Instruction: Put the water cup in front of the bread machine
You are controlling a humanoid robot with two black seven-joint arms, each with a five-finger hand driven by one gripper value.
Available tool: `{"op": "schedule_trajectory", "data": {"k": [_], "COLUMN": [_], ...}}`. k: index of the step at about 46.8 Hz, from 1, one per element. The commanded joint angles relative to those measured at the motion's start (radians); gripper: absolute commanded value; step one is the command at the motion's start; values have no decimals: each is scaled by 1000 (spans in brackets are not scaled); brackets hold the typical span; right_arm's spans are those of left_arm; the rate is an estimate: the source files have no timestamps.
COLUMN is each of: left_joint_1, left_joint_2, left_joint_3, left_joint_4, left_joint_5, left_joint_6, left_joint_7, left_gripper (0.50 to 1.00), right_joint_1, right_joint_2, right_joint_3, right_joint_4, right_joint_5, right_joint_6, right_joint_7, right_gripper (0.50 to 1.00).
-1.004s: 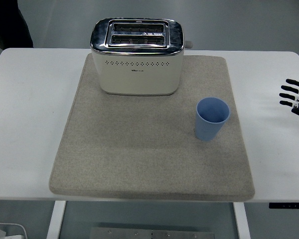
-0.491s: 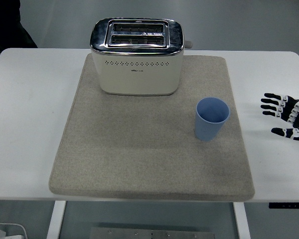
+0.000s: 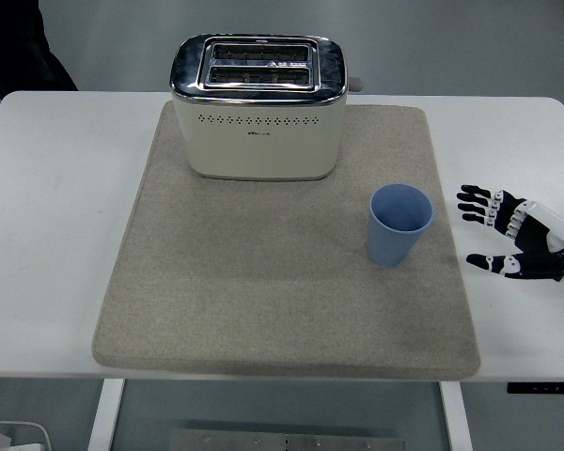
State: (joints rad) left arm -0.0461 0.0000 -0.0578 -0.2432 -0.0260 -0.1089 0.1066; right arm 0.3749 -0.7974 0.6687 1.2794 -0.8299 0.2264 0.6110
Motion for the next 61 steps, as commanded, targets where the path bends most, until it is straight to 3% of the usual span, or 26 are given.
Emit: {"op": "schedule_trajectory", "data": {"k": [1,37,61], "left_joint_1": [0,0,0], "left_joint_2": [0,0,0], "left_joint_3": [1,0,0], "left_joint_4": [-1,-1,-1], "left_joint_5": [0,0,0], "left_joint_6": [0,0,0], "left_joint_7": [-1,-1,-1], "left_gripper": [1000,1000,1000], "right_joint_1": [-7,2,56], "right_joint_2": [9,122,201], "right_joint_3": [-6,-11,-20], "right_joint_4": [12,-23,-81], "right_joint_5": [0,-11,-11], "right_joint_6": [-18,-35,-25], "right_joint_7": [0,-10,-27], "right_gripper": [919,919,919]}}
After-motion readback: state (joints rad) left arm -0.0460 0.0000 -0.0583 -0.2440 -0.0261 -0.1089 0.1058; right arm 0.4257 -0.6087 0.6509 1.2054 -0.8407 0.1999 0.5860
